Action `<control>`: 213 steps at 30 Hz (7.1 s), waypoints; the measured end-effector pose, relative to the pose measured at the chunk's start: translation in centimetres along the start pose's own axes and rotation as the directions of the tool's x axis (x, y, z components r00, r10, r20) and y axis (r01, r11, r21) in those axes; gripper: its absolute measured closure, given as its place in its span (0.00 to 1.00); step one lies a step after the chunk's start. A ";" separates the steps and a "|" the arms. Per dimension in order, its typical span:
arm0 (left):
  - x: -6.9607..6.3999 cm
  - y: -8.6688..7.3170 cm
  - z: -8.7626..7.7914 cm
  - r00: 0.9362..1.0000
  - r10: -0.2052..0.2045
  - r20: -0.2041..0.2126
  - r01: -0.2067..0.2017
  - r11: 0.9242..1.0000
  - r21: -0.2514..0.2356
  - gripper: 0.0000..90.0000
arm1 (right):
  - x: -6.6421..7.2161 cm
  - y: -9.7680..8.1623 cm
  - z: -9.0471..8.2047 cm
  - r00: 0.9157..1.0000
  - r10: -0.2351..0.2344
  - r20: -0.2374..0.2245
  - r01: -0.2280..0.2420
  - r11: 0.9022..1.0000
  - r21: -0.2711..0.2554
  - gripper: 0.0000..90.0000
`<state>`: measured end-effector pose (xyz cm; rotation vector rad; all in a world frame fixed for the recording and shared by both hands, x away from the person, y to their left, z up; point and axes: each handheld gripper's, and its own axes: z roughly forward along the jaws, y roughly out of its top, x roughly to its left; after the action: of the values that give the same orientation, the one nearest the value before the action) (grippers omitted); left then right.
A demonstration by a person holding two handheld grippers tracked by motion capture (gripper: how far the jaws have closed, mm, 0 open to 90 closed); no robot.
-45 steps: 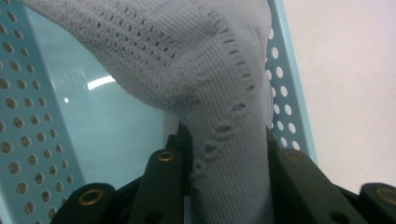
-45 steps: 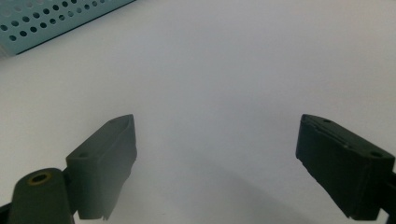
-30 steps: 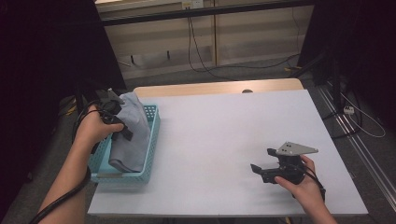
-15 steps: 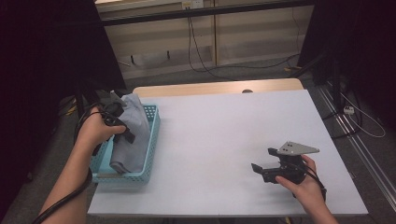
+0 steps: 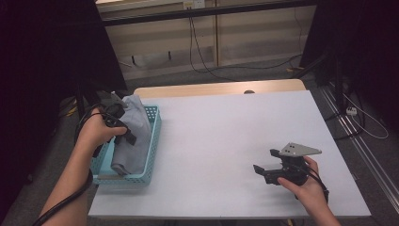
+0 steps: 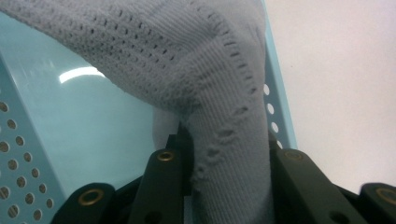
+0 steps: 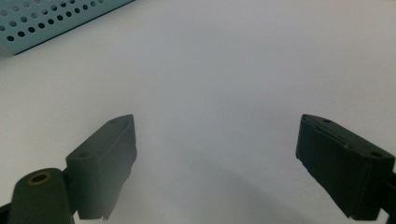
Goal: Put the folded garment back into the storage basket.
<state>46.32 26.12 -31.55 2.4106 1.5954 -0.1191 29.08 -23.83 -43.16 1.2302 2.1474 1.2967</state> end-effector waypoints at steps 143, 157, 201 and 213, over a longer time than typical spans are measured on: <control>4.7 -0.2 6.6 0.986 -0.144 -0.087 0.108 0.938 -0.330 1.00 | 0.1 0.0 0.1 1.000 -0.009 -0.002 0.009 1.000 0.000 0.14; 4.9 -0.4 9.4 0.991 -0.124 -0.058 0.099 0.942 -0.320 1.00 | -0.1 -0.1 0.2 1.000 -0.011 0.002 0.011 1.000 0.007 0.14; 7.1 4.6 8.6 0.987 -0.125 -0.097 0.084 0.934 -0.347 1.00 | -0.7 -0.1 1.7 1.000 0.000 -0.016 0.001 0.999 0.036 0.13; 6.7 4.3 9.9 0.988 -0.130 -0.084 0.094 0.934 -0.344 0.99 | -1.1 -0.1 1.2 1.000 0.004 -0.003 -0.004 1.000 0.025 0.13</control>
<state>53.58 28.01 -41.78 2.0924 1.6428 0.2488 30.44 -24.09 -44.02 1.2443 2.1710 1.2777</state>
